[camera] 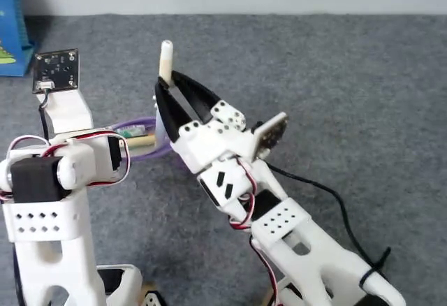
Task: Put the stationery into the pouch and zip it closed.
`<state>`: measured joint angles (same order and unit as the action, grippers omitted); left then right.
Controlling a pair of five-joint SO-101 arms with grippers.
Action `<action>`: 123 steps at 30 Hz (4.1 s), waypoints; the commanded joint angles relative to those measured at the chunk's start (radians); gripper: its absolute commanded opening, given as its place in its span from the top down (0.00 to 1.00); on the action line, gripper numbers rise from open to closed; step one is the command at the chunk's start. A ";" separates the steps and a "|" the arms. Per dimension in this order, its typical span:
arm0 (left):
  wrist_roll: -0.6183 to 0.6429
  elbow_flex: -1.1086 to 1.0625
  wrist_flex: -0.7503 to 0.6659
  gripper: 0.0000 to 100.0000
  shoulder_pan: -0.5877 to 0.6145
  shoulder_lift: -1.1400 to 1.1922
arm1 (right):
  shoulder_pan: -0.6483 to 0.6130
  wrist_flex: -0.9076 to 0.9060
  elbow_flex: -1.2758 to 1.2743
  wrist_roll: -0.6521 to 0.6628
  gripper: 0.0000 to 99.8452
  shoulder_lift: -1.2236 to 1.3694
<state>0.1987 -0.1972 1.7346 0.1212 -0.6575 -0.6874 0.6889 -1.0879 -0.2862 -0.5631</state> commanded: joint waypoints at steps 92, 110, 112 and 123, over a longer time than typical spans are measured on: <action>-0.005 -0.024 0.011 0.99 -0.002 -0.003 | 0.045 -0.926 0.077 -0.014 0.81 -0.001; -0.005 -0.024 0.011 0.99 -0.002 -0.003 | 0.042 -0.842 0.158 0.020 0.81 0.058; -0.006 -0.024 0.011 0.99 0.000 -0.003 | 0.053 -0.820 0.187 0.021 0.81 0.110; -0.008 -0.025 0.012 0.99 0.000 -0.003 | 0.084 -0.753 0.199 0.064 0.98 0.124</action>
<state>0.2002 -0.2263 1.7346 0.1212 -0.6559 -0.6245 -0.1013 -0.9436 -0.2631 -0.3928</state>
